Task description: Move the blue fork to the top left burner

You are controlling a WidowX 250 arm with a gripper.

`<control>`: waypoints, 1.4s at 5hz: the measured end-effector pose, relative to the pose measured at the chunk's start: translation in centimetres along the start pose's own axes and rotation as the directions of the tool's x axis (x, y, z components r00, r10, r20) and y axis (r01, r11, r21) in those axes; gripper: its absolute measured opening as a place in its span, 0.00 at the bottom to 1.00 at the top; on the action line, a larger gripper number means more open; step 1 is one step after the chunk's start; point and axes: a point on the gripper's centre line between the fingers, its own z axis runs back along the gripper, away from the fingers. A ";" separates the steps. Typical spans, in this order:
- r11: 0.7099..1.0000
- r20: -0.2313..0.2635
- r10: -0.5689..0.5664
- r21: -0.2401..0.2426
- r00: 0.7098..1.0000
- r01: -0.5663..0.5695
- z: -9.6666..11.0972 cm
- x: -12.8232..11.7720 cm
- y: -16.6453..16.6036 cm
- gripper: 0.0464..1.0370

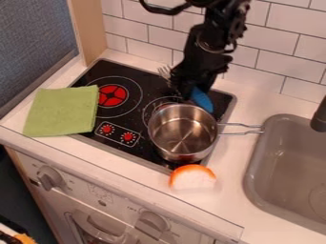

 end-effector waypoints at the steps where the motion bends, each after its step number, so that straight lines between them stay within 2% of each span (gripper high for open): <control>1: 0.999 0.029 0.038 -0.010 0.999 -0.038 0.8 1.3 0.4 0.37; 2: 0.996 0.048 0.093 -0.002 0.994 -0.093 1.9 2.7 1.4 0.37; 3: 0.991 0.064 0.132 -0.025 0.989 -0.130 3.3 4.4 2.3 0.37; 6: 0.965 0.047 0.261 -0.014 0.964 -0.261 2.2 9.8 6.4 0.37; 7: 0.960 0.023 0.278 0.024 0.960 -0.279 0.3 10.3 7.3 0.37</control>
